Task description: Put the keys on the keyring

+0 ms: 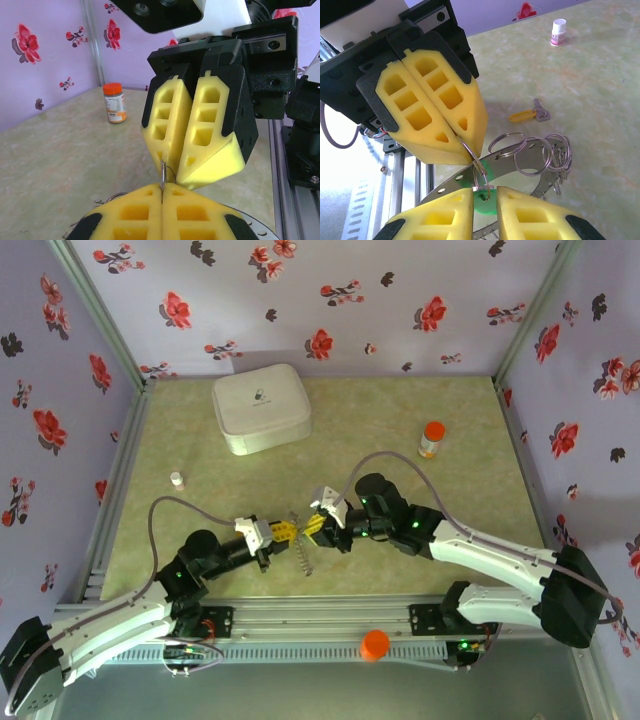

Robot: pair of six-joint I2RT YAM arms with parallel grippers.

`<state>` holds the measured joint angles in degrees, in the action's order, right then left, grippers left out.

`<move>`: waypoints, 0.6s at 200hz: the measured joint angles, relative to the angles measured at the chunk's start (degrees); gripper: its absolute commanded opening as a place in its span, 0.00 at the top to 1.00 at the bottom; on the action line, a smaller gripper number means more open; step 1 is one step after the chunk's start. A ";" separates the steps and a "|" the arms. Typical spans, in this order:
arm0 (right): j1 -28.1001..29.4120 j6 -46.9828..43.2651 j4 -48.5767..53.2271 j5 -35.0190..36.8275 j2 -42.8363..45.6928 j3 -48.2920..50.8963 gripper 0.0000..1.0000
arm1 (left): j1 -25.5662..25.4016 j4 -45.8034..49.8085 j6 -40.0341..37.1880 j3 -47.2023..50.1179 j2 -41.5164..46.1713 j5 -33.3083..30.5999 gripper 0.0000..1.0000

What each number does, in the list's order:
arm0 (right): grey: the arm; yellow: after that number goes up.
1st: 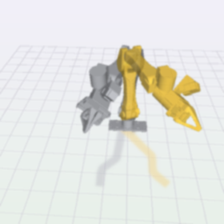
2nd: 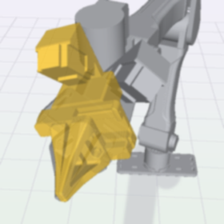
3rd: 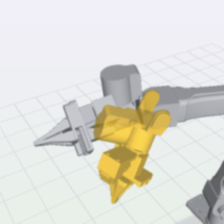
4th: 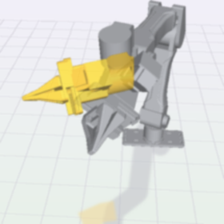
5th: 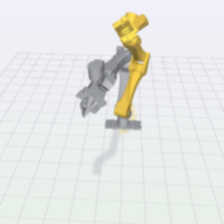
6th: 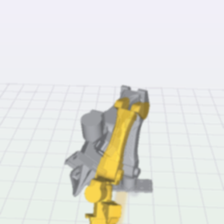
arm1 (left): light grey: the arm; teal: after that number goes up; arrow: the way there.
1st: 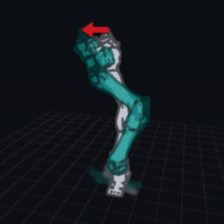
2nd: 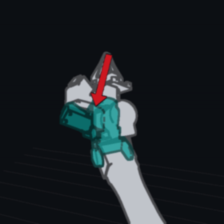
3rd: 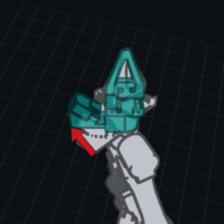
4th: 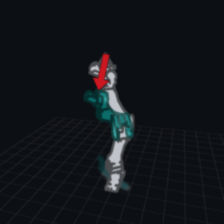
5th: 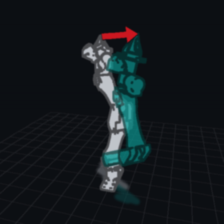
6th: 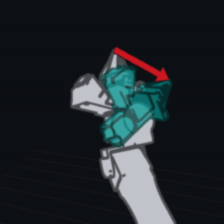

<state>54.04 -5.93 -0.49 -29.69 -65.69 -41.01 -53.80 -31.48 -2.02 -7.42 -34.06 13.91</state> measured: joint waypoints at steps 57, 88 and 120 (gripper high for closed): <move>0.00 0.61 -0.76 -0.44 -0.24 0.00 1.00 | 0.00 -0.50 0.00 0.00 -0.90 0.02 1.00; -0.07 0.59 -0.59 -0.72 -1.44 0.00 1.00 | 0.02 -0.70 -0.02 0.00 -1.46 -0.02 1.00; -0.07 0.57 0.37 -1.31 -2.97 -0.70 0.97 | 0.02 -1.14 -0.02 0.00 -1.68 0.00 1.00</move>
<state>53.98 -5.37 -0.12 -31.00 -68.66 -41.71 -53.78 -32.62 -2.04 -7.42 -35.75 13.91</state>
